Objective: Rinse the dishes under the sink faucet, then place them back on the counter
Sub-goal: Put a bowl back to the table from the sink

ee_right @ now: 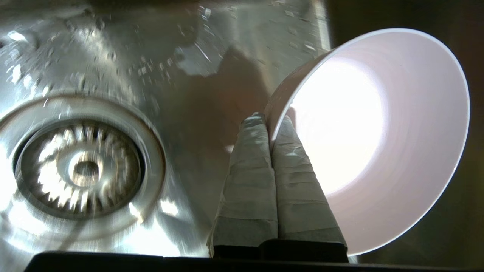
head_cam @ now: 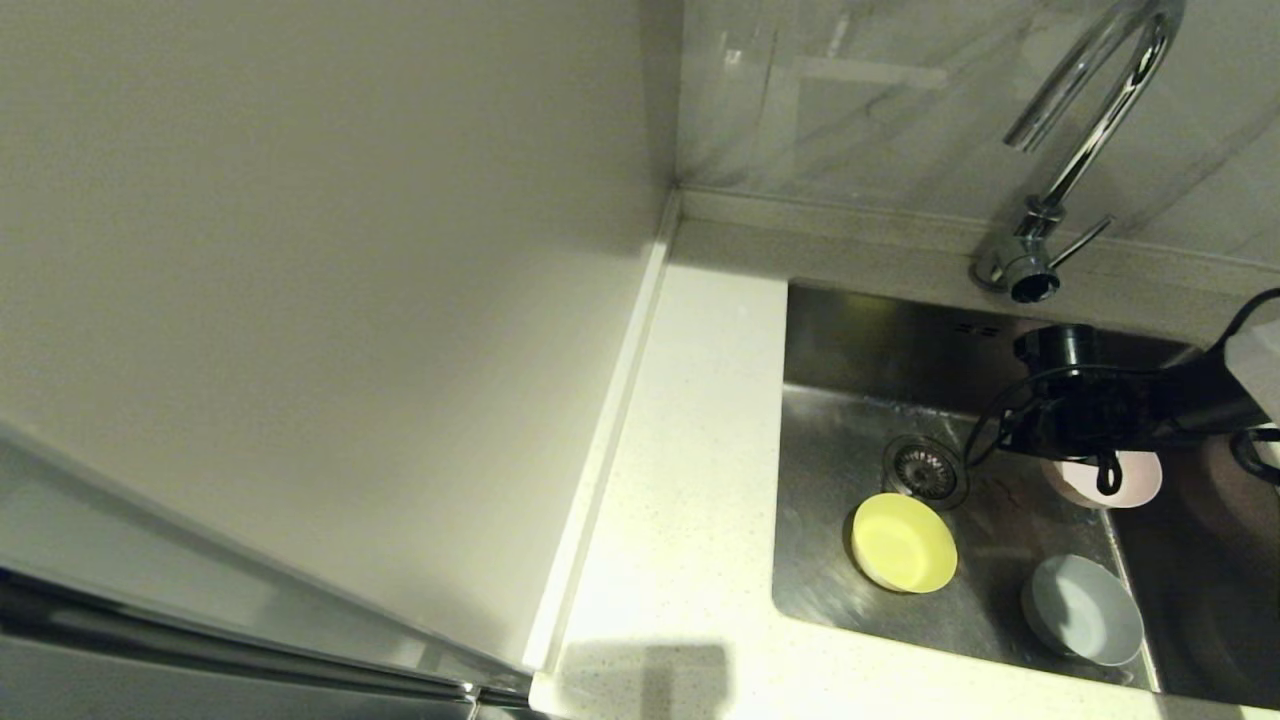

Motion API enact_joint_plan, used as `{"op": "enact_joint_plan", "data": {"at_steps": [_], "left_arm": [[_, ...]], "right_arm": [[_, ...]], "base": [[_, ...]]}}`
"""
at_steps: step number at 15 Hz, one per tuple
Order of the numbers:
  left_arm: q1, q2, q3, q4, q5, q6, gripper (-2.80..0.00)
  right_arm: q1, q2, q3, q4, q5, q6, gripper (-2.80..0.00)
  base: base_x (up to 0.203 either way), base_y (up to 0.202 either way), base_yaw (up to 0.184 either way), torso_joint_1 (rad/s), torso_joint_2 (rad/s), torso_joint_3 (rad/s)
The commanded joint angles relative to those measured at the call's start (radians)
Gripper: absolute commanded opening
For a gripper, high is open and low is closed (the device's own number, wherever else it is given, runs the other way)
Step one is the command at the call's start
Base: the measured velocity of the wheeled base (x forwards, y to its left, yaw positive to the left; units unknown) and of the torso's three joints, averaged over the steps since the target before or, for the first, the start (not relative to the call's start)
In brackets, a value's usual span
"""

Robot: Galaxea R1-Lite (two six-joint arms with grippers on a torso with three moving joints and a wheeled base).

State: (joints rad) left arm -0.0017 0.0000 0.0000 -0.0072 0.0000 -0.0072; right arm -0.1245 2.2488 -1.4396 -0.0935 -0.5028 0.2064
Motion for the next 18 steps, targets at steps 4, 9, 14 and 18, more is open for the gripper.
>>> {"op": "enact_joint_plan", "data": {"at_steps": [4,9,14,18], "left_arm": [[0.0,0.0,0.003,0.0,0.0,0.0,-2.8],[0.0,0.0,0.003,0.0,0.0,0.0,-2.8],[0.0,0.0,0.003,0.0,0.0,0.0,-2.8],[0.0,0.0,0.003,0.0,0.0,0.0,-2.8]], "right_arm": [[0.001,-0.389,0.276,-0.002,0.023,0.006,-2.8],[0.004,-0.729,0.427,0.009,0.113,-0.009,-2.8],[-0.052,-0.937,0.44,0.101,0.527,0.333,-2.8],[-0.289,-0.944,0.399,0.18,1.059,0.73,-2.8]], "base": [[0.0,0.0,0.0,0.0,0.0,0.0],[0.0,0.0,0.0,0.0,0.0,0.0],[0.0,0.0,0.0,0.0,0.0,0.0],[0.0,0.0,0.0,0.0,0.0,0.0]]}}
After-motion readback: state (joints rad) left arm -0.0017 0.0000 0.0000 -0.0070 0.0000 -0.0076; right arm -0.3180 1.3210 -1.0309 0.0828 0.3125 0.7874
